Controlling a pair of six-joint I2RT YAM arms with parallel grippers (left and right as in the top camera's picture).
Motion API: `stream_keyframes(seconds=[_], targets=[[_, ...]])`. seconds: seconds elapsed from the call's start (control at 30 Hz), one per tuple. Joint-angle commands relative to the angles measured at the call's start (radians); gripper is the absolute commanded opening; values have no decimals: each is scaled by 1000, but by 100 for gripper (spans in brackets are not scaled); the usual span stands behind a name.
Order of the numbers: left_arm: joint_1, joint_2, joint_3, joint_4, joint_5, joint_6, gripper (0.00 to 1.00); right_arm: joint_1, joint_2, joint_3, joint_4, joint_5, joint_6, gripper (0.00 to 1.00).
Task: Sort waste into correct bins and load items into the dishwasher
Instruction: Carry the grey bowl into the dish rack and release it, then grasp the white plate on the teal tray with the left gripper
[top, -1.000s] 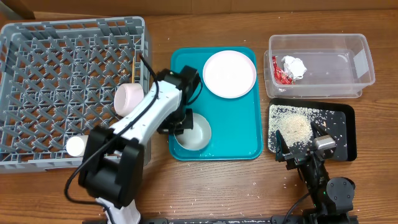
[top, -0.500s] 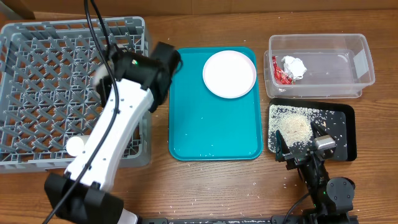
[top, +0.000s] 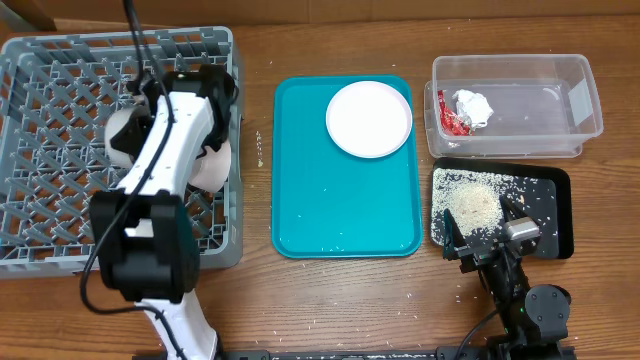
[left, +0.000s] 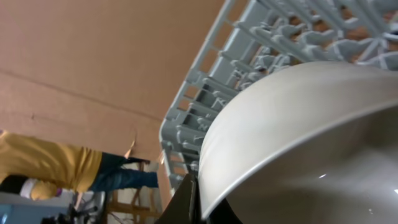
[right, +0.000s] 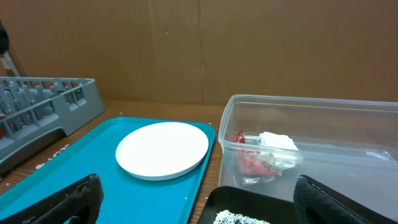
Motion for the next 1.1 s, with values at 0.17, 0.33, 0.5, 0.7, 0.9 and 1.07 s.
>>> stream_keyframes(seconds=[0.17, 0.33, 0.5, 0.7, 0.9, 1.07], targets=[[-27, 56, 0, 0, 51, 68, 45, -6, -10, -10, 5, 3, -4, 100], [-102, 23, 138, -133, 200, 68, 60, -6, -10, -10, 5, 3, -4, 100], [-196, -40, 331, -158, 451, 113, 75, -6, -10, -10, 5, 3, -4, 100], [-297, -46, 352, 147, 989, 299, 74, -6, -10, -10, 5, 3, -4, 100], [-311, 65, 277, 449, 1280, 295, 70, -6, -10, -10, 5, 3, -4, 100], [-315, 212, 272, 520, 1331, 219, 63, -6, -10, -10, 5, 3, -4, 100]])
